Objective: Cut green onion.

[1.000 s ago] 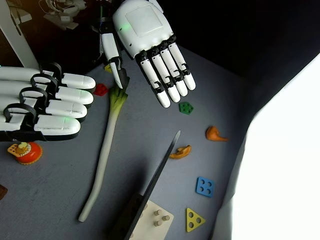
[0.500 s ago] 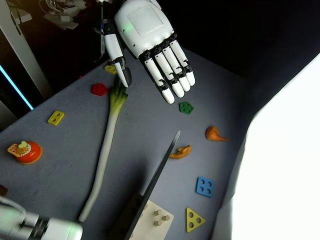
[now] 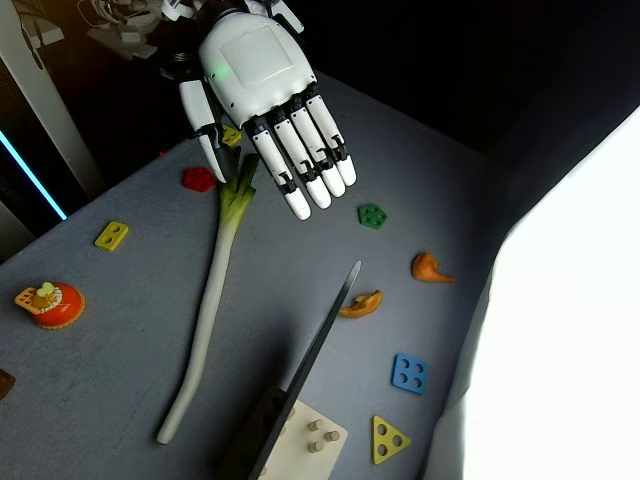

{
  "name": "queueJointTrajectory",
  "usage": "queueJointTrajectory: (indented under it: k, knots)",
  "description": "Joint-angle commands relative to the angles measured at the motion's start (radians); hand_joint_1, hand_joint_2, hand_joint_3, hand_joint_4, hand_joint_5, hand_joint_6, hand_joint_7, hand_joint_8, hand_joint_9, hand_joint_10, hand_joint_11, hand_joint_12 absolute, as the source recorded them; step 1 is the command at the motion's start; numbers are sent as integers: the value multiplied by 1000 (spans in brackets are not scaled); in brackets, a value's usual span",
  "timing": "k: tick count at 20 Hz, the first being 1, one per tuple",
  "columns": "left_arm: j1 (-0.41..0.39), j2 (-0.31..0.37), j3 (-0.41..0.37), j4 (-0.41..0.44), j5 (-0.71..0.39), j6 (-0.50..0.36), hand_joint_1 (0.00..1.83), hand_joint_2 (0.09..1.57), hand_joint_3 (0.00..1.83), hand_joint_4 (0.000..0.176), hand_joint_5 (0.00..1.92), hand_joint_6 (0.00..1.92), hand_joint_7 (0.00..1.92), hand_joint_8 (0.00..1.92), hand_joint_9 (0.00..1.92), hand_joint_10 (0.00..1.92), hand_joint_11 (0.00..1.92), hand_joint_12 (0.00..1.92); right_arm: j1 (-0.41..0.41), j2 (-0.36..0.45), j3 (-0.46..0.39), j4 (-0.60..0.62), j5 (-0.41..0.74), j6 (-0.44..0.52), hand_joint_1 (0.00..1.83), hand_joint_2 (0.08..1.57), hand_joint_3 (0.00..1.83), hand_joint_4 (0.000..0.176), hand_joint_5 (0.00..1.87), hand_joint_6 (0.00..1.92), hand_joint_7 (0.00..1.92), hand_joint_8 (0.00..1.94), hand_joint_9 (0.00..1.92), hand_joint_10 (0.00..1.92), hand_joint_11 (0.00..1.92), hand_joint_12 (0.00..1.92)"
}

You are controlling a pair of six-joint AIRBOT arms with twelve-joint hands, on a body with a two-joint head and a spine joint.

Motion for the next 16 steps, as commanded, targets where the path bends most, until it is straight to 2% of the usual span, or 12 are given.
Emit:
queueJointTrajectory:
  k: [1, 4, 6, 7, 9, 11, 12, 14, 16]
  knots:
    - [4, 8, -3, 114, 27, -33, 159, 1367, 2, 0, 41, 6, 44, 4, 21, 4, 0, 185, 6, -3, 22, -18, 107, 24, 1115, 1055, 0, 36, 0, 0, 0, 0, 0, 0, 0, 0]
    - [82, 12, -27, 202, 48, -211, 105, 1391, 6, 0, 54, 3, 45, 3, 44, 5, 0, 321, 6, -63, 111, -132, 104, 147, 1066, 1048, 0, 32, 0, 0, 0, 0, 0, 0, 0, 0]
    - [122, 12, -42, 233, 101, -302, 43, 1412, 10, 0, 59, 3, 36, 2, 49, 4, 0, 346, 9, -98, 148, -198, 107, 183, 1093, 1045, 0, 37, 0, 0, 0, 0, 0, 0, 0, 0]
    - [145, 11, -52, 234, 140, -338, 68, 1410, 6, 0, 65, 4, 34, 1, 48, 3, 0, 343, 9, -120, 169, -250, 111, 220, 1100, 1045, 0, 39, 0, 0, 0, 0, 0, 0, 0, 0]
    - [172, 8, -60, 230, 177, -383, 168, 1404, 0, 0, 85, 8, 50, 4, 41, 3, 0, 288, 9, -142, 188, -298, 116, 262, 1139, 1021, 0, 39, 0, 0, 0, 0, 0, 0, 0, 0]
    - [206, 3, -69, 228, 192, -439, 222, 1376, 0, 0, 101, 9, 114, 17, 78, 14, 0, 258, 9, -175, 215, -311, 124, 262, 1106, 1041, 0, 29, 0, 0, 0, 0, 0, 0, 0, 0]
    - [223, 0, -75, 233, 200, -466, 240, 1371, 0, 0, 94, 3, 115, 8, 79, 9, 0, 200, 10, -188, 228, -311, 128, 262, 1104, 1035, 0, 35, 0, 0, 0, 0, 0, 0, 0, 0]
    - [272, -8, -94, 270, 245, -553, 394, 1345, 0, 2, 62, 2, 58, 3, 53, 3, 0, 78, 19, -224, 267, -338, 138, 290, 1121, 1009, 0, 30, 0, 0, 0, 0, 0, 0, 0, 0]
    - [312, -16, -109, 306, 273, -613, 450, 1347, 0, 0, 34, 0, 9, 0, 4, 0, 0, 2, 31, -254, 297, -339, 144, 296, 1117, 1004, 0, 32, 0, 0, 0, 0, 0, 0, 0, 0]
